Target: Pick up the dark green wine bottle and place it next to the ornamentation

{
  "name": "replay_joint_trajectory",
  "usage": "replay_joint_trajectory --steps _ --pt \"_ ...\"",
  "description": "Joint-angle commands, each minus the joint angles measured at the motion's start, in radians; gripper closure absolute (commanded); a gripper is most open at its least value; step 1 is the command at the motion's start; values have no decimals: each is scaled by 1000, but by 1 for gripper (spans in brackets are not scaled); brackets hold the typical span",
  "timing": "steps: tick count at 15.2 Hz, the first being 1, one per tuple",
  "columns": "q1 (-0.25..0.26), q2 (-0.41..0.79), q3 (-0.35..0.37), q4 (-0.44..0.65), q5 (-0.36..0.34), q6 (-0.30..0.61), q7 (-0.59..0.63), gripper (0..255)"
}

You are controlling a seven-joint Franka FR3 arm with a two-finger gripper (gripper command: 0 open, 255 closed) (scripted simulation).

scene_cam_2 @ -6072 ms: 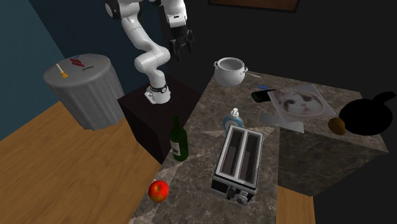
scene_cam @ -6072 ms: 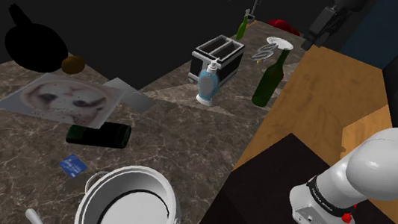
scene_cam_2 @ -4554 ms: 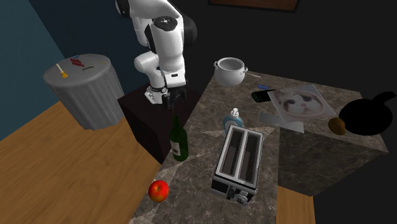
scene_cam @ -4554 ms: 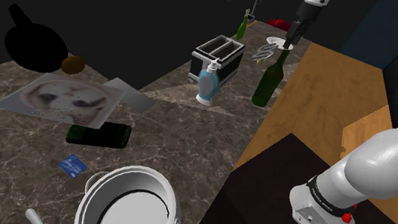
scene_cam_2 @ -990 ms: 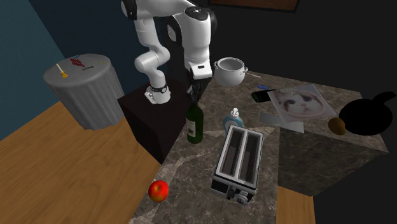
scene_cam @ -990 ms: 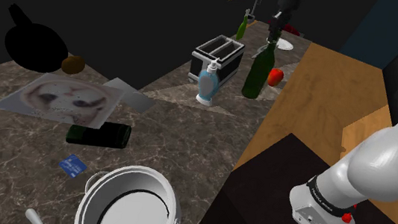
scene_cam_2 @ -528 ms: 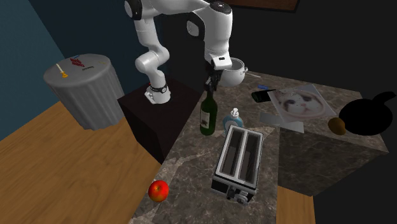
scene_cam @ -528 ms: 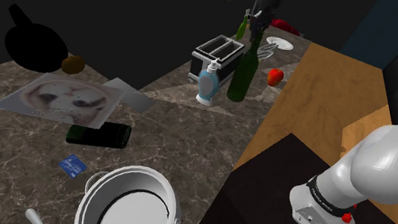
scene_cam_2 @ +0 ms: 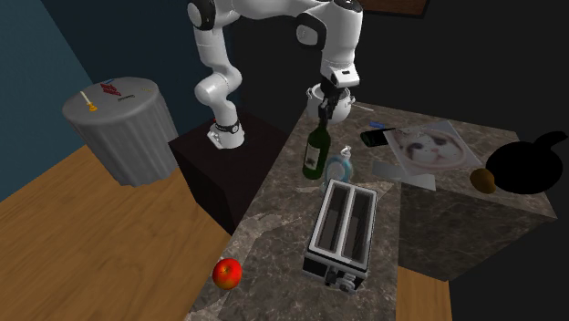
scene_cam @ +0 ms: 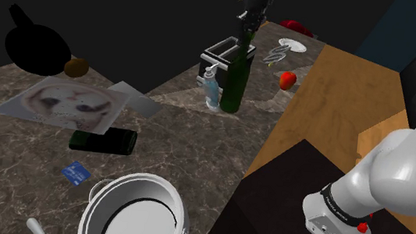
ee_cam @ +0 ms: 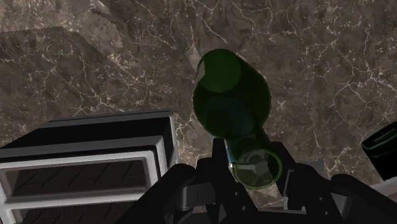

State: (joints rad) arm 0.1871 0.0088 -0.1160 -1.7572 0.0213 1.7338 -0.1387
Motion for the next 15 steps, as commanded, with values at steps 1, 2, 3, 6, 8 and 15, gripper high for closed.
replay_joint_trajectory --steps 1,2,3,6,8,15 --pt "22 23 22 30 4 -6 45 255" --pt "33 36 32 47 5 -8 66 255" --pt "44 50 42 64 6 -11 87 255" --pt "77 97 72 124 8 -23 150 255" --pt "100 134 90 172 8 -33 191 255" --pt "182 297 143 398 0 -92 327 255"
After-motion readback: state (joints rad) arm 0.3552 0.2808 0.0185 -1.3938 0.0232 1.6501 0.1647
